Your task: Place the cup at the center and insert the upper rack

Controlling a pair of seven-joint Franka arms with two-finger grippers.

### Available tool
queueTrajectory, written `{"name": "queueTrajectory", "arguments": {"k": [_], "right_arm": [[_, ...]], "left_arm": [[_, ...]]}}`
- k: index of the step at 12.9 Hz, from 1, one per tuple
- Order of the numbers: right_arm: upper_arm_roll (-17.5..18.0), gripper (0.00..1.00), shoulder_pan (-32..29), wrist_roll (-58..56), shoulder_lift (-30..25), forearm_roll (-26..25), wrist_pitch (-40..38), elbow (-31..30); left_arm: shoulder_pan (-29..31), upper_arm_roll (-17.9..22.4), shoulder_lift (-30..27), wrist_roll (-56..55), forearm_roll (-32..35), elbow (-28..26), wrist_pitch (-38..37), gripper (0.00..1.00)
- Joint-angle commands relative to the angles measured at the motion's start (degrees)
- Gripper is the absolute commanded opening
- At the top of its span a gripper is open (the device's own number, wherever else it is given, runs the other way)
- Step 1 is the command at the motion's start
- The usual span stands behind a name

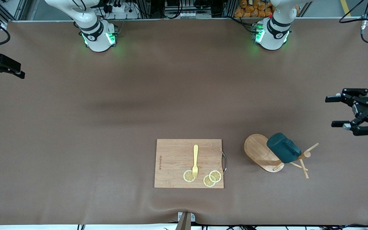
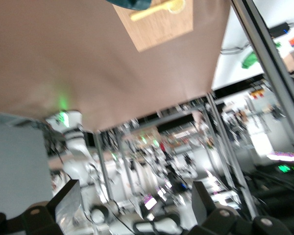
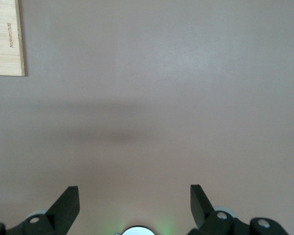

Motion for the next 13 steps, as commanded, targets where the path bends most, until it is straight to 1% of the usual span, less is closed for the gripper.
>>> {"name": "queueTrajectory", "arguments": {"k": [1, 3, 4, 6, 7, 10, 11, 12, 13], "right_arm": [[0.5, 1.00, -1.5, 0.1, -0.5, -0.8, 1.9, -2.5], [0.5, 1.00, -1.9, 0.1, -0.3, -1.0, 2.6, -2.7], [0.5, 1.00, -1.6, 0.1, -0.2, -0.9, 2.6, -2.7], [0.5, 1.00, -0.8, 0.2, -0.3, -0.9, 2.5, -2.7], [0.5, 1.00, -0.7, 0.2, -0.3, -0.9, 2.4, -2.7], [0.3, 1.00, -0.1, 0.2, -0.3, -1.0, 2.8, -3.3], [0.3, 1.00, 0.0, 0.3, -0.3, -1.0, 3.0, -3.3], [0.2, 1.00, 0.3, 0.3, -0.3, -1.0, 3.1, -3.2], [-0.3, 1.00, 1.1, 0.4, -0.3, -0.8, 3.1, -3.2]], "left_arm": [[-3.9, 0.1, -6.3, 1.7, 9.4, -1.7, 1.5, 1.00], [-5.4, -0.1, -8.5, 3.0, 14.8, -1.7, 1.6, 1.00], [-6.9, -0.8, -9.8, 4.8, 19.3, -1.8, 1.6, 1.00], [-10.1, -2.6, -11.5, 10.0, 33.2, -1.8, 1.7, 1.00], [-11.1, -4.2, -12.2, 11.8, 39.5, -1.8, 2.3, 1.00], [-11.0, -11.1, -13.0, 15.1, 54.4, -2.0, 2.3, 1.00], [-10.7, -13.9, -13.5, 15.6, 58.4, -2.2, 2.3, 1.00], [-10.5, -14.9, -13.6, 17.2, 60.4, -2.6, 2.3, 1.00], [-10.5, -14.9, -13.7, 19.5, 61.5, -2.9, 2.3, 1.00]]}}
